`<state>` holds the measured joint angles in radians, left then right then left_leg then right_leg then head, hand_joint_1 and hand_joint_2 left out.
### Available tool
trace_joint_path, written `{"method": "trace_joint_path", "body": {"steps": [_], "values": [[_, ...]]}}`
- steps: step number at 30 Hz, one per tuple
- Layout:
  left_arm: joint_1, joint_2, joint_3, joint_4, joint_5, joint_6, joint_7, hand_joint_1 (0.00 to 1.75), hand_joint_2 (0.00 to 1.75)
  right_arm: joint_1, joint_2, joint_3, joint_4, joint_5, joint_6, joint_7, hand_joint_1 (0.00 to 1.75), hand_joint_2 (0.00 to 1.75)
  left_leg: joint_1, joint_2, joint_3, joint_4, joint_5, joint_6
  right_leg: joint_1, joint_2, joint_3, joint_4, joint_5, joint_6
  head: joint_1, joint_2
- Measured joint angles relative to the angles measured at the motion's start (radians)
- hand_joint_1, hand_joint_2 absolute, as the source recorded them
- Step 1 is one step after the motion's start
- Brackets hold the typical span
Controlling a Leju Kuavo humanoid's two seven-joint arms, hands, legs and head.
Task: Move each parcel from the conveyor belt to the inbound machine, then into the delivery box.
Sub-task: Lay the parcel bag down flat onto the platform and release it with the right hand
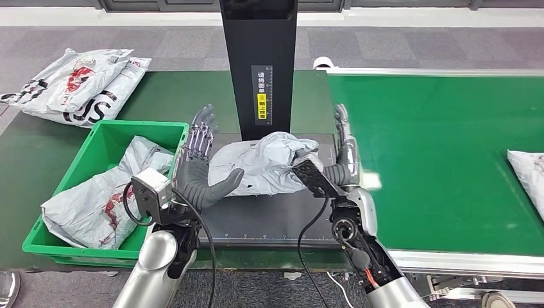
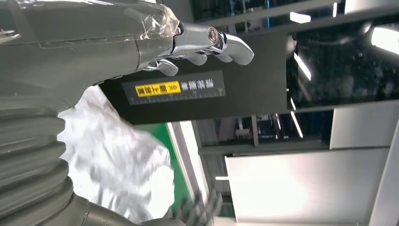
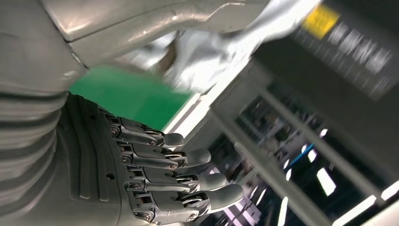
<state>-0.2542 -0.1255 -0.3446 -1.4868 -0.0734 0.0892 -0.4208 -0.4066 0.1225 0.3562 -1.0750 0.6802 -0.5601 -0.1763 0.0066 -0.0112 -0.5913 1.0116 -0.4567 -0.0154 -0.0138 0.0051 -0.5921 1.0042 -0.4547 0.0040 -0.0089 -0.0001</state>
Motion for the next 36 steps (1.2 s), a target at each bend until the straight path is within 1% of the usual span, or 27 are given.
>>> {"method": "trace_joint_path", "body": {"steps": [7, 10, 15, 18, 22, 24, 28, 32, 36], "values": [[0.029, 0.01, 0.026, -0.029, -0.065, 0.023, 0.012, 0.0, 1.75, 0.13, -0.052, -0.092, -0.223, 0.023, -0.026, 0.012, 0.0, 1.75, 0.0, 0.0, 0.0, 0.0, 0.0, 0.0, 0.0, 0.0, 0.0, 0.0, 0.0, 0.0, 0.0, 0.0], [0.033, 0.012, 0.031, -0.034, -0.076, 0.028, 0.014, 0.0, 1.75, 0.164, -0.065, -0.121, -0.294, 0.03, -0.036, 0.01, 0.0, 1.75, 0.0, 0.001, 0.0, 0.0, 0.0, 0.0, 0.0, 0.0, 0.0, 0.0, 0.0, 0.0, 0.0, 0.0], [0.037, 0.013, 0.035, -0.037, -0.105, 0.039, 0.023, 0.0, 1.75, 0.23, -0.069, -0.176, -0.433, 0.016, -0.133, -0.084, 0.0, 1.75, 0.0, -0.001, 0.0, 0.0, 0.0, 0.0, 0.0, -0.001, 0.0, 0.0, 0.0, 0.0, 0.0, 0.0], [0.038, 0.013, 0.038, -0.035, -0.119, 0.039, 0.022, 0.0, 1.75, 0.275, -0.061, -0.221, -0.54, 0.007, -0.142, -0.14, 0.0, 1.75, 0.0, -0.001, 0.0, 0.0, -0.001, 0.0, 0.0, -0.001, 0.0, 0.0, 0.0, 0.0, 0.0, 0.0], [0.038, 0.013, 0.038, -0.025, -0.166, 0.047, 0.027, 0.0, 1.75, 0.323, -0.025, -0.285, -0.651, -0.012, -0.142, -0.231, 0.0, 1.75, 0.0, 0.0, 0.0, 0.0, -0.001, 0.0, 0.0, 0.0, -0.001, 0.0, -0.001, 0.0, 0.0, 0.0], [0.032, 0.014, 0.038, -0.012, -0.241, 0.07, 0.05, 0.0, 1.75, 0.342, -0.006, -0.309, -0.689, -0.017, -0.142, -0.254, 0.0, 1.75, 0.0, 0.0, 0.0, 0.0, -0.001, 0.0, 0.0, 0.0, -0.001, 0.0, -0.001, 0.0, 0.0, 0.0], [-0.008, 0.017, 0.024, 0.066, -0.465, 0.094, 0.114, 0.0, 1.75, 0.362, 0.018, -0.333, -0.732, -0.017, -0.141, -0.257, 0.0, 1.75, 0.0, 0.001, 0.001, 0.0, -0.001, 0.0, 0.0, 0.0, 0.0, 0.0, -0.001, 0.0, 0.0, 0.0], [-0.045, 0.019, 0.002, 0.142, -0.574, 0.084, 0.15, 0.0, 1.75, 0.368, 0.026, -0.336, -0.745, -0.019, -0.141, -0.246, 0.0, 1.75, 0.0, 0.003, 0.001, 0.0, 0.0, 0.0, 0.0, 0.002, 0.0, 0.0, 0.0, 0.0, 0.0, 0.0], [-0.117, 0.014, -0.048, 0.28, -0.773, 0.086, 0.192, 0.0, 1.75, 0.36, 0.03, -0.336, -0.745, -0.016, -0.141, -0.219, 0.0, 1.75, 0.0, 0.002, 0.001, 0.0, 0.0, 0.0, 0.0, 0.001, 0.0, 0.0, 0.0, 0.0, 0.0, 0.0]]}}
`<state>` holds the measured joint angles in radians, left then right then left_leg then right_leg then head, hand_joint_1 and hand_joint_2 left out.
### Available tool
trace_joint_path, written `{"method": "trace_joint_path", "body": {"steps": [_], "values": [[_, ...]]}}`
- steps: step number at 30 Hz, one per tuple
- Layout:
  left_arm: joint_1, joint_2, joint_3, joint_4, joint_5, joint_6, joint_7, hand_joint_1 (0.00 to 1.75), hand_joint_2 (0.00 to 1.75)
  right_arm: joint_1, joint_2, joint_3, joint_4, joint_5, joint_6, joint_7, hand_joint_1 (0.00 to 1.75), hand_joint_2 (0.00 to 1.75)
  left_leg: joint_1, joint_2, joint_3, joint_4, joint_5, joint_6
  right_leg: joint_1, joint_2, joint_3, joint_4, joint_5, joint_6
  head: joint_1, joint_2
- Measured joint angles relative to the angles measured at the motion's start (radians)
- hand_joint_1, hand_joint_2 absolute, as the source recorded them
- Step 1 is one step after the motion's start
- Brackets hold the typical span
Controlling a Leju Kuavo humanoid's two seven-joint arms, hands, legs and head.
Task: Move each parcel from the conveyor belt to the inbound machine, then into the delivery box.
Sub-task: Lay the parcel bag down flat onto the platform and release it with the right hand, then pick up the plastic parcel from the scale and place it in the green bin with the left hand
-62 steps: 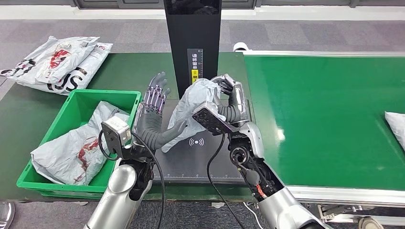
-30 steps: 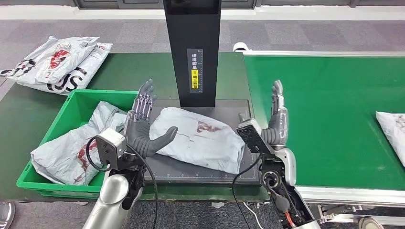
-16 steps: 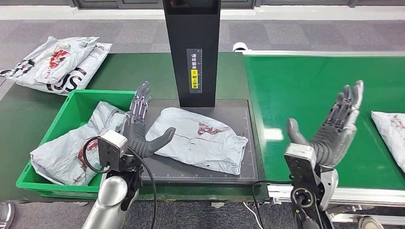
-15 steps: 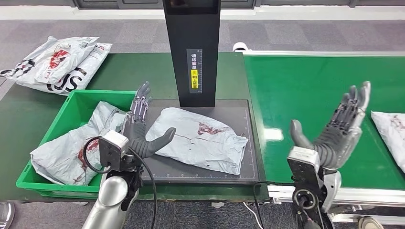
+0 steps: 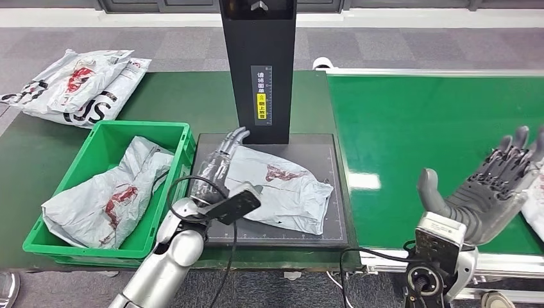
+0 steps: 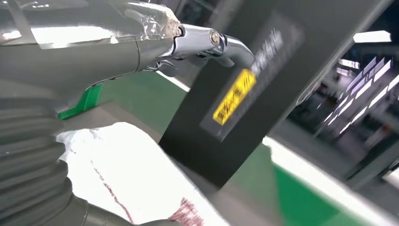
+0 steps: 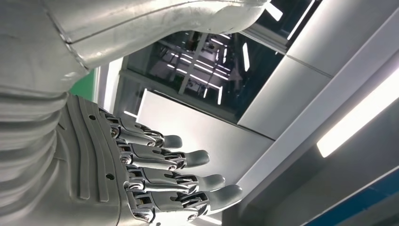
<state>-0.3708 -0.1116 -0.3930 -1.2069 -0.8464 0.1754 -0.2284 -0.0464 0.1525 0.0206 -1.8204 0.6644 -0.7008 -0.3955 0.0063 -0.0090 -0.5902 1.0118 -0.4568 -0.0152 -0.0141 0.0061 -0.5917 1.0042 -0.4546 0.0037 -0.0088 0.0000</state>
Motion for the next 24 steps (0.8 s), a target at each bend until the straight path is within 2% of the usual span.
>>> {"method": "trace_joint_path", "body": {"steps": [7, 11, 18, 24], "values": [[-0.131, -0.043, -0.065, 0.283, -0.137, 0.048, 0.015, 0.0, 1.75, -0.019, 0.0, 0.0, 0.002, 0.0, 0.0, 0.027, 0.0, 1.75, 0.0, 0.0, 0.0, 0.0, 0.0, 0.0, 0.0, 0.0, 0.0, 0.0, 0.0, 0.0, 0.0, 0.0], [-0.19, -0.086, -0.102, 0.43, -0.163, 0.046, 0.011, 0.0, 1.75, -0.038, 0.0, 0.0, 0.009, -0.006, 0.0, 0.038, 0.0, 1.75, 0.0, 0.0, 0.0, 0.0, 0.0, 0.0, 0.0, 0.0, 0.0, 0.0, 0.0, 0.0, 0.0, 0.0], [-0.278, -0.166, -0.138, 0.626, -0.156, -0.056, 0.009, 0.0, 1.75, -0.082, 0.002, 0.008, 0.047, -0.015, 0.001, 0.052, 0.0, 1.75, 0.0, 0.0, -0.001, 0.0, 0.0, 0.0, 0.0, 0.0, 0.0, 0.0, 0.0, 0.0, 0.0, 0.0], [-0.324, -0.209, -0.157, 0.736, -0.16, -0.115, 0.023, 0.0, 1.75, -0.109, 0.004, 0.017, 0.073, -0.019, 0.001, 0.059, 0.0, 1.75, 0.0, -0.001, -0.001, 0.0, 0.0, 0.0, 0.0, 0.0, 0.0, 0.0, 0.0, 0.0, 0.0, 0.0]]}}
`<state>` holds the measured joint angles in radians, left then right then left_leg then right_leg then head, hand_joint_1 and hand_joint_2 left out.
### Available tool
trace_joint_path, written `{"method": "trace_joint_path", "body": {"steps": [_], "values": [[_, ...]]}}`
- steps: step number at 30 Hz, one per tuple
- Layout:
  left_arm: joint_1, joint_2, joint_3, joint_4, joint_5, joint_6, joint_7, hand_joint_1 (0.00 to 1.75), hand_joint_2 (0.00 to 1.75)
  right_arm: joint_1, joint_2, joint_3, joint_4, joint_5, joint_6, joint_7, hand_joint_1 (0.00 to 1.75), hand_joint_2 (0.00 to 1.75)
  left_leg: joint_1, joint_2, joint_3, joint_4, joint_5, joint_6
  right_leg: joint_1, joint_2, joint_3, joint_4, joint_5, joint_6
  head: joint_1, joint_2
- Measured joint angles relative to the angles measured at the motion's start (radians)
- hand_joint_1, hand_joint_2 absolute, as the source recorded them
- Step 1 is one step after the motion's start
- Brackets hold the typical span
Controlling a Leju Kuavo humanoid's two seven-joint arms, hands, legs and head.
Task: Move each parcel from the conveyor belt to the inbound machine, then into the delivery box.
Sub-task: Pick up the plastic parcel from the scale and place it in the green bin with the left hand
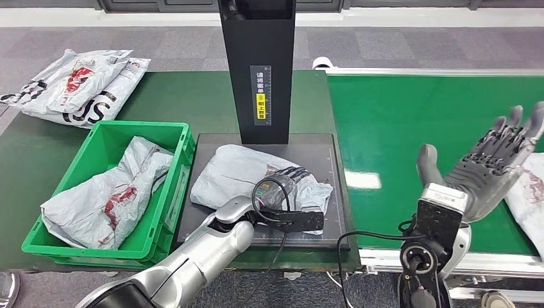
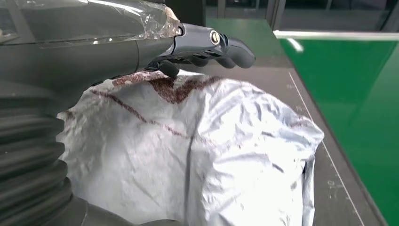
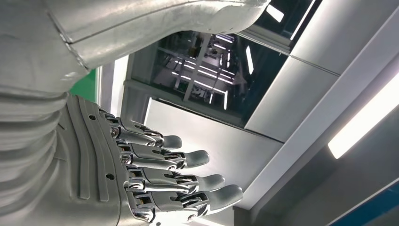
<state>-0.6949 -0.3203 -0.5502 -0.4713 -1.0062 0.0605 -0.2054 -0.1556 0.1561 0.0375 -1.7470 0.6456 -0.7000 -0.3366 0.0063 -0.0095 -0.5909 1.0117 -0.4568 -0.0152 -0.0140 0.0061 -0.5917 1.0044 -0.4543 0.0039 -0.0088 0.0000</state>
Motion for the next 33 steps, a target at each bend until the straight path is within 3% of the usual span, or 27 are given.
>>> {"method": "trace_joint_path", "body": {"steps": [10, 14, 22, 33], "values": [[-0.03, -0.017, -0.003, 0.069, -0.004, -0.044, 0.025, 0.02, 1.75, -0.013, 0.003, 0.011, 0.022, -0.004, 0.0, 0.001, 0.0, 1.75, 0.0, 0.0, 0.0, 0.0, 0.0, 0.0, 0.0, 0.0, 0.0, 0.0, 0.0, 0.0, 0.0, 0.0], [-0.046, -0.018, -0.017, 0.097, -0.012, -0.099, 0.068, 1.75, 1.75, -0.023, 0.007, 0.013, 0.034, -0.009, 0.0, -0.007, 0.0, 1.75, 0.0, -0.001, 0.0, 0.0, 0.0, 0.0, 0.0, 0.0, 0.0, 0.0, 0.0, 0.0, 0.0, 0.0], [-0.074, -0.018, -0.038, 0.125, -0.028, -0.109, 0.1, 1.75, 1.75, -0.024, 0.014, 0.013, 0.04, -0.011, 0.0, -0.014, 0.0, 1.75, 0.0, -0.001, 0.0, 0.0, 0.0, 0.0, 0.0, -0.001, 0.001, 0.0, 0.0, 0.0, 0.0, 0.0], [-0.079, -0.008, -0.04, 0.137, -0.027, -0.054, 0.127, 1.75, 1.75, -0.02, 0.014, 0.013, 0.04, -0.004, 0.0, -0.008, 0.0, 1.75, 0.0, -0.001, 0.0, 0.0, 0.0, 0.0, 0.0, -0.001, 0.001, 0.0, 0.0, 0.0, 0.0, 0.0]]}}
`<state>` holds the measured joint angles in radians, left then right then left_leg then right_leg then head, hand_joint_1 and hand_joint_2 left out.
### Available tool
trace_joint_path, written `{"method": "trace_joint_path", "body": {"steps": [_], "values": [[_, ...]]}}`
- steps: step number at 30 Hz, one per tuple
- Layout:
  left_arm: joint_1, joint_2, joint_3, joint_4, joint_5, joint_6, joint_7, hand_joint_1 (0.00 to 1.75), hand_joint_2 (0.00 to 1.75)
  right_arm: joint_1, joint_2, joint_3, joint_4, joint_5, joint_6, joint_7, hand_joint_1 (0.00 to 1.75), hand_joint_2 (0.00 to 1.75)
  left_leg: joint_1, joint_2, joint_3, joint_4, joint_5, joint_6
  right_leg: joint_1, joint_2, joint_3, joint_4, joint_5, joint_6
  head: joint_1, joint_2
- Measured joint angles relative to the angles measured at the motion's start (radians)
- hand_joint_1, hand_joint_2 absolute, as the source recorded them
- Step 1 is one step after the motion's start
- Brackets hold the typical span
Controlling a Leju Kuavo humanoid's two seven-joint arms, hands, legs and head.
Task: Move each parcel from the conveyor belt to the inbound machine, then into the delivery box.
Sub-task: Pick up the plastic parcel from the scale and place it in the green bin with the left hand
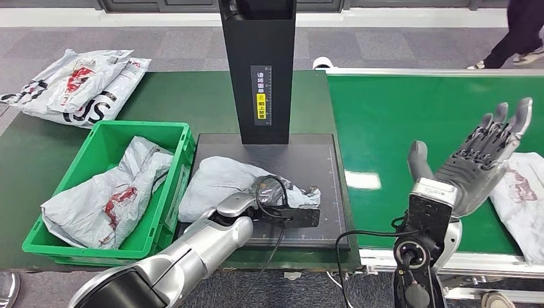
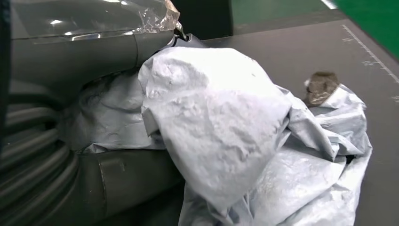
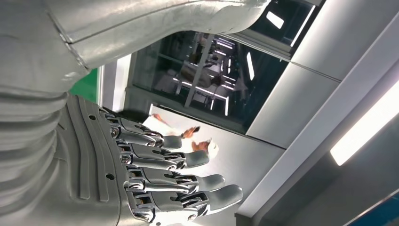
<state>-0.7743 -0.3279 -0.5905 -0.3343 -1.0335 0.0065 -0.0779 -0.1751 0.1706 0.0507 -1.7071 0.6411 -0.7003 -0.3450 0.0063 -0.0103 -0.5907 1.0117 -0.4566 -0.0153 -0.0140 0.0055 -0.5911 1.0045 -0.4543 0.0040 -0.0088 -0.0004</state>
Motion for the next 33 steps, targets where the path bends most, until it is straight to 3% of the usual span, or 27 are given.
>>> {"method": "trace_joint_path", "body": {"steps": [7, 10, 12, 15, 19, 22, 33], "values": [[-0.006, 0.017, 0.0, -0.002, 0.021, 0.113, -0.006, 1.75, 1.75, 0.013, 0.0, 0.0, -0.002, 0.019, 0.0, 0.012, 0.0, 1.75, 0.0, 0.0, 0.0, 0.0, 0.0, 0.0, 0.0, 0.0, 0.0, 0.0, 0.0, 0.0, 0.0, 0.0], [-0.017, 0.028, 0.0, -0.027, 0.03, 0.234, -0.026, 1.75, 1.75, 0.028, 0.0, -0.001, -0.011, 0.033, 0.0, 0.014, 0.0, 1.75, 0.0, 0.0, 0.0, 0.0, 0.0, 0.0, 0.0, 0.0, 0.0, 0.0, 0.0, 0.0, 0.0, 0.0], [-0.021, 0.043, 0.006, -0.086, 0.037, 0.334, -0.048, 1.75, 1.75, 0.042, 0.001, -0.005, -0.022, 0.042, 0.0, 0.009, 0.0, 1.75, 0.0, -0.001, 0.0, 0.0, 0.0, 0.0, 0.0, 0.0, 0.0, 0.0, 0.0, 0.0, 0.0, 0.0], [-0.013, 0.089, 0.036, -0.285, 0.028, 0.414, -0.052, 1.75, 1.75, 0.073, 0.001, -0.018, -0.046, 0.042, -0.001, -0.003, 0.0, 1.75, 0.0, 0.0, 0.0, 0.0, 0.0, 0.0, 0.0, 0.0, -0.001, 0.0, 0.0, 0.0, 0.0, 0.0], [0.02, 0.165, 0.109, -0.643, 0.02, 0.422, -0.032, 1.75, 1.75, 0.112, 0.001, -0.038, -0.078, 0.029, -0.001, -0.012, 0.0, 1.75, 0.0, 0.001, 0.0, 0.0, 0.0, -0.001, 0.0, 0.001, -0.001, 0.0, 0.0, 0.0, 0.0, 0.0], [0.044, 0.193, 0.148, -0.792, 0.012, 0.419, -0.037, 1.75, 1.75, 0.122, 0.001, -0.046, -0.089, 0.029, -0.001, -0.015, 0.0, 1.75, 0.0, 0.0, 0.0, -0.001, 0.0, -0.001, 0.0, 0.0, -0.001, 0.0, -0.001, -0.001, 0.0, 0.0], [0.083, 0.218, 0.175, -0.931, 0.002, 0.431, -0.048, 1.75, 1.75, 0.124, 0.001, -0.051, -0.097, 0.031, -0.001, -0.016, 0.0, 1.75, 0.0, 0.0, 0.0, 0.0, 0.0, 0.0, 0.0, 0.0, 0.0, 0.0, 0.0, 0.0, 0.0, 0.0]]}}
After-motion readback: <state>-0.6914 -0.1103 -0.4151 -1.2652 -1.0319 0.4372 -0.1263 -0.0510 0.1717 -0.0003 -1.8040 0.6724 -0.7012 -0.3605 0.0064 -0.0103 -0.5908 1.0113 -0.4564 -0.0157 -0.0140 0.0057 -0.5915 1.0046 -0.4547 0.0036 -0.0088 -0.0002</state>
